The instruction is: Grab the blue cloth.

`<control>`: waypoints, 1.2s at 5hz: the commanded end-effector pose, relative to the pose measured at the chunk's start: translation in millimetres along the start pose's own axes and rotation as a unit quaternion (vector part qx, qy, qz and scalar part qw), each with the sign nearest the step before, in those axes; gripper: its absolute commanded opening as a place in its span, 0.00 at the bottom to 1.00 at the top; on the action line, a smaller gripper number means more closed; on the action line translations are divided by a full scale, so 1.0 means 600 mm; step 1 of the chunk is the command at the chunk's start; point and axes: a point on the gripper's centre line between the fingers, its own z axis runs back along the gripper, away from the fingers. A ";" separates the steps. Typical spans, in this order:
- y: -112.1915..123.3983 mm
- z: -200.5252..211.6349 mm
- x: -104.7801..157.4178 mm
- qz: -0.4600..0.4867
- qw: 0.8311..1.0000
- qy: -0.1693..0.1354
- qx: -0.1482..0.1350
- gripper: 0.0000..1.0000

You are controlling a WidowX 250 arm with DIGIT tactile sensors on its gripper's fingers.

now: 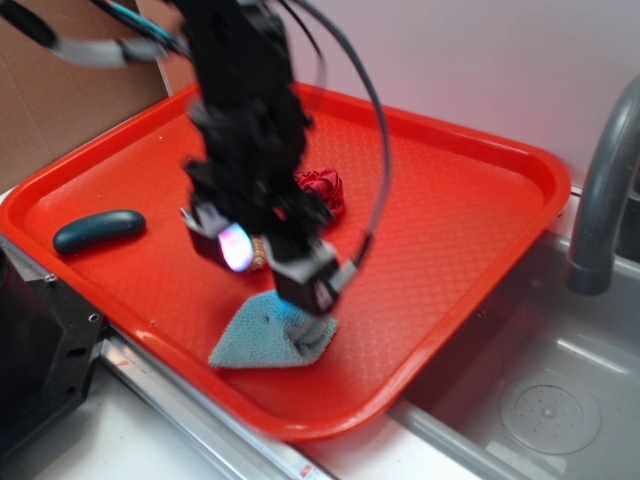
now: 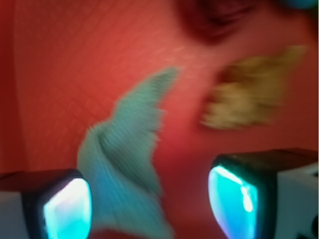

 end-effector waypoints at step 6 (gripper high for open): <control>0.143 0.147 -0.048 0.044 0.997 -0.028 0.058 0.00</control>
